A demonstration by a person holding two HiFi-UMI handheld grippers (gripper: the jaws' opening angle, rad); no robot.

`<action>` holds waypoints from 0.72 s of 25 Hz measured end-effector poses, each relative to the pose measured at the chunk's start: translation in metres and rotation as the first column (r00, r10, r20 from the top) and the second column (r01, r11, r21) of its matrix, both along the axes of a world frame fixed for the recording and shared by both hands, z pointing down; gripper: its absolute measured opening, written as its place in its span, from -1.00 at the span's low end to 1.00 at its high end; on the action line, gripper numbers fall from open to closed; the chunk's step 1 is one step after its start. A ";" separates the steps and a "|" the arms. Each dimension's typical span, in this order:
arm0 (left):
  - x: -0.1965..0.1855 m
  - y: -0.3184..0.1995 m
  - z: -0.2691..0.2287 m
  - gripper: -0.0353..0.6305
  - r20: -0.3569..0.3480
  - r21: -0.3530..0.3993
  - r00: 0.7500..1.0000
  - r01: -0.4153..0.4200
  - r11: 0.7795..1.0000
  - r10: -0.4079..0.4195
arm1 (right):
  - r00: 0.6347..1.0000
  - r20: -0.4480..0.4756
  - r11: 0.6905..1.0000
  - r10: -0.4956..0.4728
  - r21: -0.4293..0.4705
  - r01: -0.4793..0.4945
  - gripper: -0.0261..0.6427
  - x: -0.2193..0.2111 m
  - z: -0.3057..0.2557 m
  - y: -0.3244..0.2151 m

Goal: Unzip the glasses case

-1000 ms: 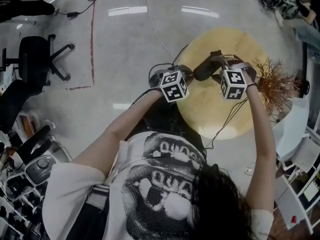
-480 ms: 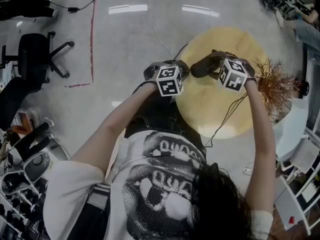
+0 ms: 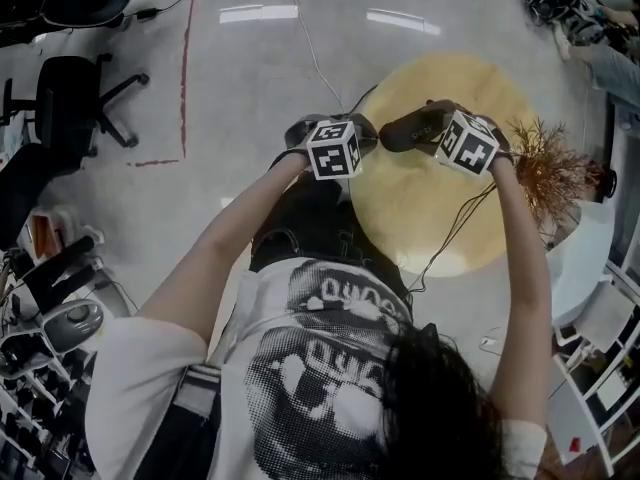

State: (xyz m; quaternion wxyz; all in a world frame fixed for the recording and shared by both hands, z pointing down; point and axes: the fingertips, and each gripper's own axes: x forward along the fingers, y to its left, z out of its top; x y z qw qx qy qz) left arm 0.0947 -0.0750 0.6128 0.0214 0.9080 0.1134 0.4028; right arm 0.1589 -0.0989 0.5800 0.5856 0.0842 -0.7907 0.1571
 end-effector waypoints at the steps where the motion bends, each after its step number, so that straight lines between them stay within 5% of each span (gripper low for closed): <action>1: -0.001 0.000 0.000 -0.81 -0.002 -0.020 1.000 0.016 1.000 -0.016 | 1.000 0.007 1.000 0.016 -0.005 -0.016 -0.14 -0.001 0.000 0.000; 9: -0.004 -0.007 -0.001 -0.81 -0.044 -0.090 0.974 0.219 0.972 -0.224 | 0.989 0.037 0.989 0.146 -0.019 -0.146 -0.18 -0.003 -0.003 0.008; 15: -0.009 -0.014 -0.002 -0.81 -0.062 -0.227 0.914 0.377 0.898 -0.400 | 0.972 0.038 0.973 0.231 -0.035 -0.229 -0.22 -0.004 -0.003 0.009; 18: -0.010 -0.014 -0.005 -0.81 -0.059 -0.273 0.898 0.405 0.873 -0.435 | 0.935 0.055 0.935 0.351 -0.070 -0.347 -0.31 -0.001 -0.006 0.008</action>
